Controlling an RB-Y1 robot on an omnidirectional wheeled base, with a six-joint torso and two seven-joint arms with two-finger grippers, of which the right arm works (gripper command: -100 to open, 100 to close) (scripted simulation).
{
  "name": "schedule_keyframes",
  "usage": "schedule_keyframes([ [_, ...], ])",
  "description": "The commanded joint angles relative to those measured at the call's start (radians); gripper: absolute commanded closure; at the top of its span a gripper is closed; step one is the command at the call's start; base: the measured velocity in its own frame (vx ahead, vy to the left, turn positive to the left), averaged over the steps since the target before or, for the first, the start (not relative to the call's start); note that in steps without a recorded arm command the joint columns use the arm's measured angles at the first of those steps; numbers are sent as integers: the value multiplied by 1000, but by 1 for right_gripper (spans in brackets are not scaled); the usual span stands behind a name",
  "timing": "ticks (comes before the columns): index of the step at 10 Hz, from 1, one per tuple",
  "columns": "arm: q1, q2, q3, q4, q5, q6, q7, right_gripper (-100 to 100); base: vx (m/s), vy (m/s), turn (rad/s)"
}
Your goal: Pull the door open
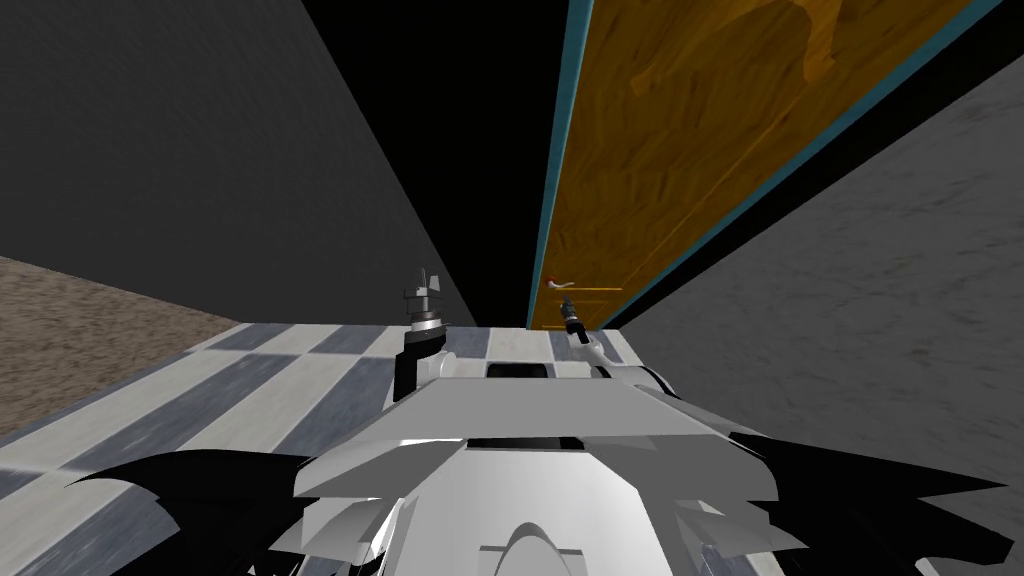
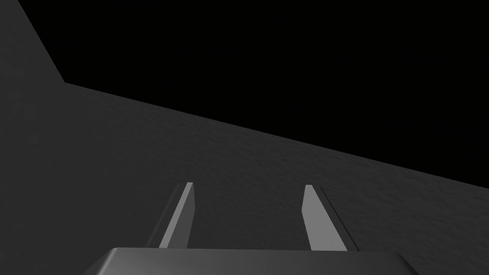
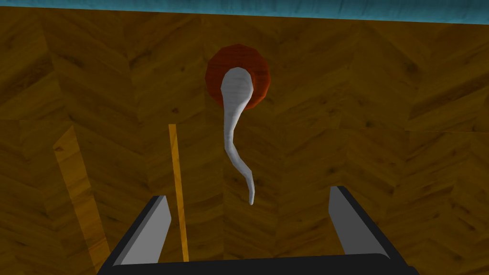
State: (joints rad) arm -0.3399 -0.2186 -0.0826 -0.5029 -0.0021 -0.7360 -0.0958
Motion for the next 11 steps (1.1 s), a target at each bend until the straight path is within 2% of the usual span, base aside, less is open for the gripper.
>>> schedule_keyframes([
  [1,-12,-2,-1,29,1,-5,-1,-100,51,-25,64],
  [2,-8,-1,-1,20,0,-5,0,-100,25,-14,18],
  [3,3,-28,0,32,-7,-21,-22,-100,111,53,111],
  [4,7,-37,0,35,-9,-26,-29,-100,191,75,92],
  [5,16,-56,0,43,-14,-37,-45,-100,211,65,109],
  [6,16,-56,0,43,-14,-37,-45,-100,147,37,22],
  [7,26,-77,1,51,-20,-49,-62,-100,122,49,63],
  [8,31,-88,1,55,-22,-55,-71,-100,117,55,90],
  [9,31,-88,1,55,-22,-55,-71,-100,66,27,23],
  [10,46,-121,2,67,-31,-74,-98,-100,117,32,114],
  [11,46,-121,2,67,-31,-74,-98,-100,128,26,64],
])
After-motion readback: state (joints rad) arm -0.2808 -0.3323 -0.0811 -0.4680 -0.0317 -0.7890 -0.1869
